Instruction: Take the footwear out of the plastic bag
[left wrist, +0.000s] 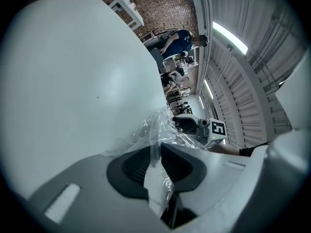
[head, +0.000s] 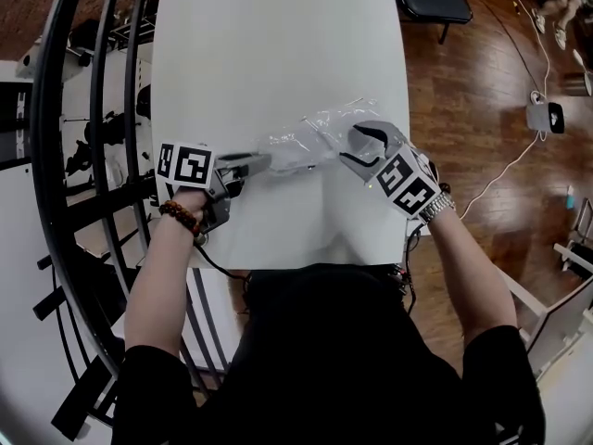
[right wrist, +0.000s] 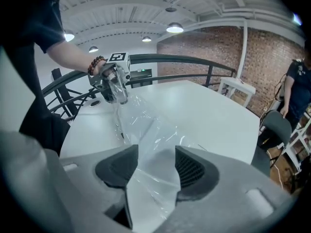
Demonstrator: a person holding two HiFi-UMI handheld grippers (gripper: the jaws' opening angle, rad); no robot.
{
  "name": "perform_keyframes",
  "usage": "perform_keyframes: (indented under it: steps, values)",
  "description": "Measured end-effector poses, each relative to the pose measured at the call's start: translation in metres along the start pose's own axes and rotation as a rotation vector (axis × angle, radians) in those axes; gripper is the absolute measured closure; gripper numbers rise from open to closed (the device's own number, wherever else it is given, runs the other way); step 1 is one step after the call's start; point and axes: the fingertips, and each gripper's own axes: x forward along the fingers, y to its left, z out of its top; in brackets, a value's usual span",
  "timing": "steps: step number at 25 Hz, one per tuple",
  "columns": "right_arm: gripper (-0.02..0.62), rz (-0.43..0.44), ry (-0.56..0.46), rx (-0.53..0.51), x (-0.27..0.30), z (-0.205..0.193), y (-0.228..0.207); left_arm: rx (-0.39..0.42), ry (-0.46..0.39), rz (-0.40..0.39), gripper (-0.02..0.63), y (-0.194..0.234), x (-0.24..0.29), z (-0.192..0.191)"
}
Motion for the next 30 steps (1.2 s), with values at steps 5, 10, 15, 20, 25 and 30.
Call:
perform_keyframes:
  steps: [5,10,15,20,25,30]
  values:
    - [0.339,0.07,-0.033,0.012,-0.007,0.009,0.002,0.009,0.006,-0.01,0.452,-0.003,0.0,0.001]
    - [0.334,0.104,0.002,0.064,-0.005,0.003,-0.008,0.023,0.032,0.014,0.433,0.001,0.004,0.0]
    - [0.334,0.123,0.06,0.072,0.007,-0.009,-0.006,0.025,0.05,0.044,0.502,0.008,0.004,-0.005]
    - [0.334,0.1,0.052,0.09,0.004,-0.01,-0.011,0.018,0.018,0.023,0.497,0.006,-0.001,0.0]
    - [0.299,0.122,0.07,0.072,0.005,-0.014,-0.003,0.028,0.026,0.017,0.409,0.003,0.0,-0.001]
    - [0.298,0.118,0.072,0.068,0.006,-0.017,-0.003,0.064,0.073,0.125,0.391,0.018,0.006,-0.004]
